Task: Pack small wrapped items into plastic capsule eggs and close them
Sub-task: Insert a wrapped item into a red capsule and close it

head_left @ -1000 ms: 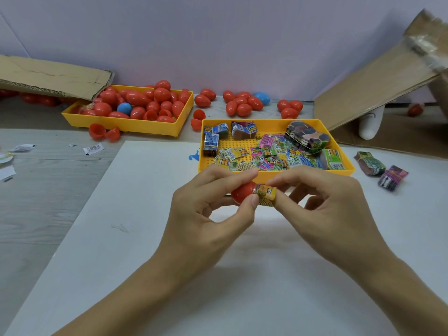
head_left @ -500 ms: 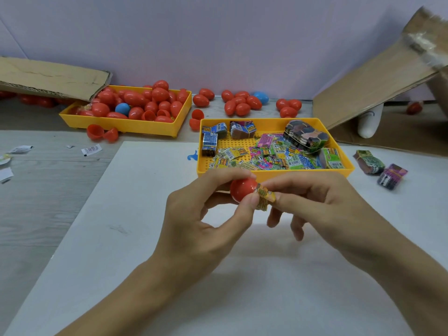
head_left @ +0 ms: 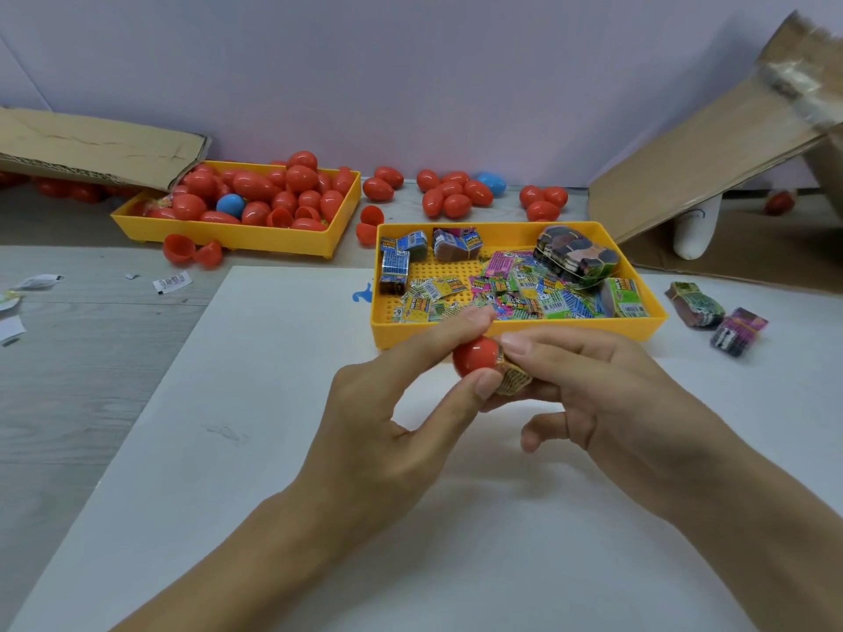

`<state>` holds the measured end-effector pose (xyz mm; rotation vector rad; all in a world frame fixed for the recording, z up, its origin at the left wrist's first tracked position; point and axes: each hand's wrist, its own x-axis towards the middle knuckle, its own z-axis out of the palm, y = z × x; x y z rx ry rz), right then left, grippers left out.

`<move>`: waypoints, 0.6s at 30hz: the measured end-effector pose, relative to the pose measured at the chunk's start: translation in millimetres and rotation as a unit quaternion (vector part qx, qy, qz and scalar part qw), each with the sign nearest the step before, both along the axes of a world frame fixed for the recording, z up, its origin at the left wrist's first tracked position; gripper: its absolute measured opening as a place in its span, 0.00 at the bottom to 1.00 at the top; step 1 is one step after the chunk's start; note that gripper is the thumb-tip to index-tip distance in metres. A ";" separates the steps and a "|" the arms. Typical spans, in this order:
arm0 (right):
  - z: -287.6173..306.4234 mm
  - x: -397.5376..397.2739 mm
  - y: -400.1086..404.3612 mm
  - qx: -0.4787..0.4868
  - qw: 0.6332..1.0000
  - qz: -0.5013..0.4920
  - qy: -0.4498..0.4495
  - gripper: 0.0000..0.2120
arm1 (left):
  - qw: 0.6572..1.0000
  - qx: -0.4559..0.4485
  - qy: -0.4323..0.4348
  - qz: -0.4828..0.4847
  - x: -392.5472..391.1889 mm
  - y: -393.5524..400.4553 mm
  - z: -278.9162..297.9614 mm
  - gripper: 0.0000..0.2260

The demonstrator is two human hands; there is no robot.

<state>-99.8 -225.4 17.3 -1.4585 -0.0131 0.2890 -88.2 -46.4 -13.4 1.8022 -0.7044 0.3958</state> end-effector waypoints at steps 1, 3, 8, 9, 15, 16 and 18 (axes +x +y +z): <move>0.4 0.0 -0.2 0.005 1.000 -0.007 0.003 0.14 | 1.000 -0.002 0.010 -0.007 0.2 -0.2 0.1 0.19; 1.1 0.1 -0.2 0.020 1.000 -0.018 0.016 0.17 | 1.000 -0.003 0.024 -0.021 0.2 -0.1 0.1 0.20; 2.9 0.0 0.9 0.059 0.996 0.008 0.061 0.11 | 0.999 0.001 0.021 -0.025 0.7 0.0 -0.9 0.20; 2.6 0.2 1.0 0.065 0.995 0.011 0.071 0.11 | 0.999 -0.001 0.030 -0.029 1.0 0.1 -1.0 0.20; -0.7 1.2 3.3 0.126 0.984 0.019 0.124 0.11 | 0.995 -0.020 0.088 -0.050 3.1 0.9 -2.7 0.19; -0.9 1.2 3.8 0.133 0.982 0.019 0.132 0.13 | 0.995 -0.022 0.089 -0.050 3.4 0.6 -2.6 0.19; -1.8 2.2 4.5 0.127 0.983 0.015 0.133 0.13 | 0.994 -0.031 0.096 -0.051 3.9 0.2 -2.6 0.19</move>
